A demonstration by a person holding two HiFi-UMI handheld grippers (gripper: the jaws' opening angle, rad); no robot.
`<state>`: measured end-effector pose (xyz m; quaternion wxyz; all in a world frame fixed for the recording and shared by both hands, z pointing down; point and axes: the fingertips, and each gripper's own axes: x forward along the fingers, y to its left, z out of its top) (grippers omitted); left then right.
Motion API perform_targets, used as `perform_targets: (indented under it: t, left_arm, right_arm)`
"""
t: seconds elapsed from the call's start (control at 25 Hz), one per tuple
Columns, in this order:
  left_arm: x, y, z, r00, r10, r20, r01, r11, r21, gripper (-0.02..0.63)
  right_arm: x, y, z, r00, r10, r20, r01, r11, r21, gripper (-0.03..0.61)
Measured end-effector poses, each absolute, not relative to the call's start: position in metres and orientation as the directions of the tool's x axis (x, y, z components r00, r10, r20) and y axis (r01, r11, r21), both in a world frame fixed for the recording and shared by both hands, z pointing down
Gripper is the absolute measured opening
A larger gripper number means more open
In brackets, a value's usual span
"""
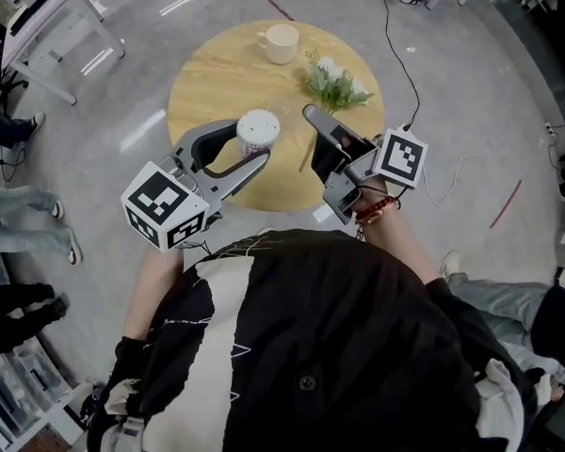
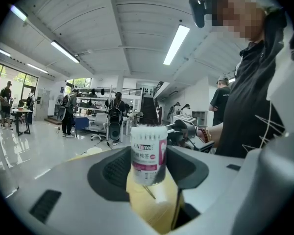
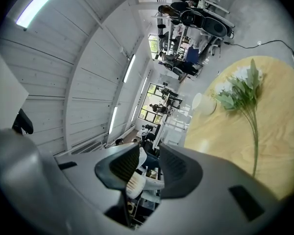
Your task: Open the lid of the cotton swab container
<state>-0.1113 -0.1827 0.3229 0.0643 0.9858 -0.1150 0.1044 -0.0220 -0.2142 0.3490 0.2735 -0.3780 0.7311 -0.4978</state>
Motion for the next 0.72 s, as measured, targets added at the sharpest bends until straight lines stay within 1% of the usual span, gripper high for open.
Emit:
perform_targets:
  t: [0.2,0.52,0.64,0.72]
  left_arm:
    - [-0.110,-0.185,0.334,0.952,-0.181,0.246,-0.218,-0.967,0.132,0.236]
    - [-0.120,-0.202,0.348,0.948,-0.161,0.273,-0.209,-0.966,0.153,0.236]
    - [-0.120,-0.208,0.350,0.949,-0.179,0.261,-0.224,-0.962,0.153,0.236]
    - [-0.120,-0.214,0.350,0.944,-0.219,0.247,-0.261,-0.953,0.152,0.236]
  right_arm:
    - [-0.016,-0.216,0.351,-0.549,-0.836,-0.003,-0.309,0.206,-0.928,0.132]
    - [-0.019,-0.226,0.343,-0.524,-0.852,-0.012,-0.336,0.220,-0.916,0.137]
    - [-0.017,-0.226,0.340,-0.504,-0.864,-0.021,-0.364,0.234,-0.902,0.136]
    - [-0.011,-0.225,0.337,-0.468,-0.883,-0.023,-0.422,0.246,-0.872,0.127]
